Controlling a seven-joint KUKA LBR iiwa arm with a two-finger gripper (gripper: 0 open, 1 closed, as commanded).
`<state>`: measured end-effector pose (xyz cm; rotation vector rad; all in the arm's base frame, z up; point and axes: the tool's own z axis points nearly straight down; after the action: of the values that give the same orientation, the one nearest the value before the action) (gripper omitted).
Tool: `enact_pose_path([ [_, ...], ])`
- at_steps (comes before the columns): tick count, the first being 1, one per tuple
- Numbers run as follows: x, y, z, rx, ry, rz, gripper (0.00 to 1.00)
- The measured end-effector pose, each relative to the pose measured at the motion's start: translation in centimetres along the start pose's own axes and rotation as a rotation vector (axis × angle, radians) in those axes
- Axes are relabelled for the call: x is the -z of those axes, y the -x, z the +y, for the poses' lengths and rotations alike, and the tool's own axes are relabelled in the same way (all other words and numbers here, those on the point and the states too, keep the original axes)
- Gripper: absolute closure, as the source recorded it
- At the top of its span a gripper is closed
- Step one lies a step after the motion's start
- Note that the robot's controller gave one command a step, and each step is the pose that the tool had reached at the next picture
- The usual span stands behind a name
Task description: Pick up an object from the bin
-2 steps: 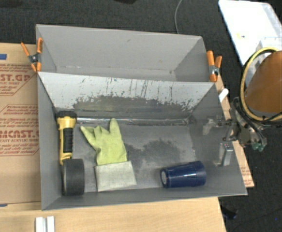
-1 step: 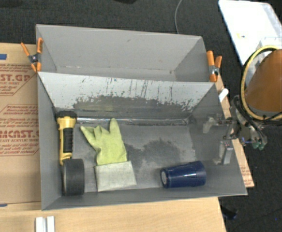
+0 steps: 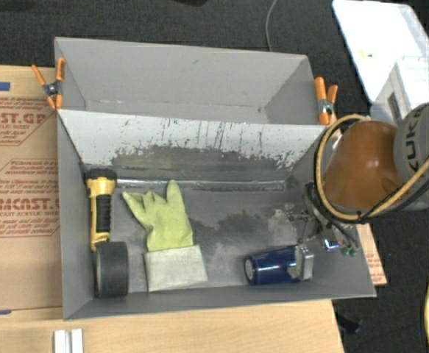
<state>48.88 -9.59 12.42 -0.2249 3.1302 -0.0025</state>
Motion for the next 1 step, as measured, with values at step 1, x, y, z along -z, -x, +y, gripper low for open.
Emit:
enact_pose_path([
  [1,0.7,-0.38,1.54,0.061,-0.003,-0.003,0.0],
])
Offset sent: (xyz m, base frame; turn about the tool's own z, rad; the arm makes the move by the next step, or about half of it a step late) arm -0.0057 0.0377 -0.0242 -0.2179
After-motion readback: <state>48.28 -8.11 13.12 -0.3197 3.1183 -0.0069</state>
